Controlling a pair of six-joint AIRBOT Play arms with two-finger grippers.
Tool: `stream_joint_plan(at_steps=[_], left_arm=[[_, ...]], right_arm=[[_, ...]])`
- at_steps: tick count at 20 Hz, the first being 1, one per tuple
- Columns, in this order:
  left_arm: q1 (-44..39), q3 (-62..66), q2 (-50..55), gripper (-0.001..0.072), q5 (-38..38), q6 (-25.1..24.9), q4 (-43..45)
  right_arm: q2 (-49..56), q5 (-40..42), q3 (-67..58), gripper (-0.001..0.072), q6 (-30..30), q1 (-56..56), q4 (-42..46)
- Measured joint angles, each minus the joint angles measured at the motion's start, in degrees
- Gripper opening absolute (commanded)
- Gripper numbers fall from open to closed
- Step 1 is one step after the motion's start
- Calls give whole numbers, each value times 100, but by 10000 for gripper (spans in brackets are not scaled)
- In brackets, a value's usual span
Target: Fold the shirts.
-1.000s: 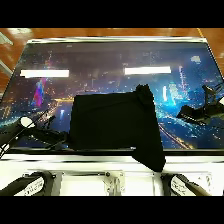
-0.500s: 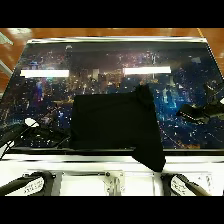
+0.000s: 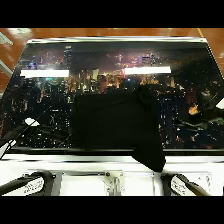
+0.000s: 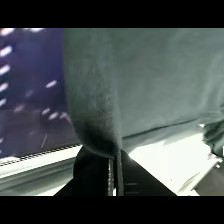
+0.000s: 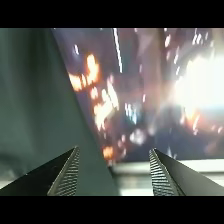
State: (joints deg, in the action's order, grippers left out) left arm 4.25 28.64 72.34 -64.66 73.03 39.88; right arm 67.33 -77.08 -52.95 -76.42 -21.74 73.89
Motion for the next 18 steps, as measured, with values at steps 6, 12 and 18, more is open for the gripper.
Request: stream_joint_plan(at_steps=[6,12,18], left_arm=[[0,4,-15,38,-205,-275,-212],[0,4,-22,39,-278,-343,-251],[0,4,-22,38,-293,-389,-262]], right_arm=[[0,221,1045,421,247,0,-428],[2,962,1731,470,195,4,-1073],[431,1075,1849,637,619,4,-1690]])
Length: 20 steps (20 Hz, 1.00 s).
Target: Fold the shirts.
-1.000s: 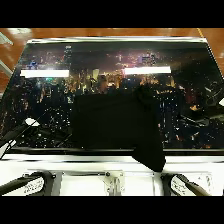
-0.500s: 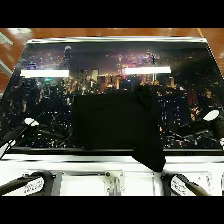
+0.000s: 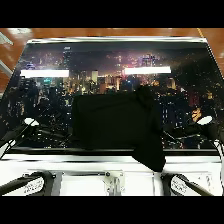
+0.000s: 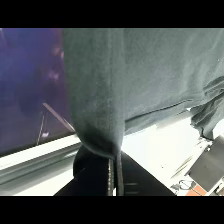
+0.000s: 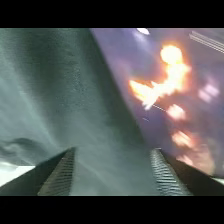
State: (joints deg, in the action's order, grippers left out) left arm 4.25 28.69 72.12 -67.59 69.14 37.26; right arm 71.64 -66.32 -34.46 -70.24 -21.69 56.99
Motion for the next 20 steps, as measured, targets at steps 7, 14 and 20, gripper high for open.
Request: stream_joint_plan(at_steps=[7,14,20], left_arm=[[0,0,0,39,-44,-13,-2],[0,229,-68,37,37,-11,44],[17,1816,-986,37,83,127,92]], right_arm=[[361,11,17,371,352,0,-164],[393,-68,-26,65,658,0,-1012],[201,-1139,-938,63,1202,2,-3333]])
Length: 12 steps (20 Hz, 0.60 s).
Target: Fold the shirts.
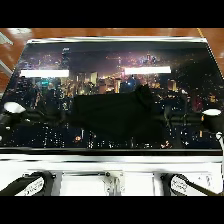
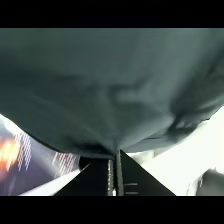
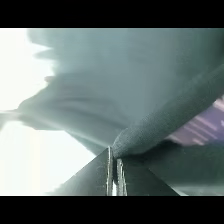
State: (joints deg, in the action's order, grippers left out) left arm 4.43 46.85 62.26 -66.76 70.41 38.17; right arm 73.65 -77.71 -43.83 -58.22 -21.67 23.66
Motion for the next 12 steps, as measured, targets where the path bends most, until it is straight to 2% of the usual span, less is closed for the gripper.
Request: stream_joint_plan(at_steps=[3,6,10,12], left_arm=[[103,1386,-713,37,229,168,2],[212,2935,-1399,37,894,245,24],[260,4719,-2039,37,1655,306,455],[267,5257,-2280,37,1648,619,931]], right_arm=[[-581,-240,-1016,64,170,0,-1270],[-1370,170,-2339,63,249,-2,-1812],[-2371,1298,-4162,63,286,-2,-1379],[-2802,1825,-4896,64,227,-4,-844]])
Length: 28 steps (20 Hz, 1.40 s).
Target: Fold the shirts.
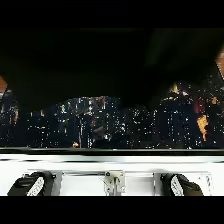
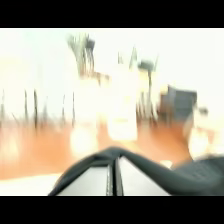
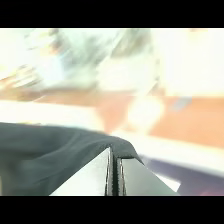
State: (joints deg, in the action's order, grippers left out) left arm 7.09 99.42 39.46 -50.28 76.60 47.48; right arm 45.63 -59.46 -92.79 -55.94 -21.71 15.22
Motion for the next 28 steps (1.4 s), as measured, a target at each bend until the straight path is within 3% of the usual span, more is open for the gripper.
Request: stream_joint_plan(at_steps=[5,10,13,15,17,20,26,28], left_arm=[[11,376,-271,38,-1355,868,1419],[7,-468,-334,38,-2951,1292,2328],[7,-1497,-306,37,-3136,1373,2507],[7,-2304,-234,37,-2903,1397,2540],[7,-3104,-17,37,-2380,1416,2577],[4,-3821,614,37,-1482,1425,2553],[-153,-4194,2247,39,466,1331,1799],[-326,-4227,2704,39,863,1182,1655]], right_arm=[[-702,219,-820,64,-802,2,1646],[-511,-1558,-935,62,-1912,2,3132],[-103,-2586,-433,62,-2308,7,3432],[133,-2647,378,62,-2446,11,3545],[365,-2155,1294,62,-2483,114,3587],[1025,-748,2402,63,-2258,695,3663],[2656,2658,3005,63,-1880,2031,3390],[3040,3314,3053,64,-1910,2212,3224]])
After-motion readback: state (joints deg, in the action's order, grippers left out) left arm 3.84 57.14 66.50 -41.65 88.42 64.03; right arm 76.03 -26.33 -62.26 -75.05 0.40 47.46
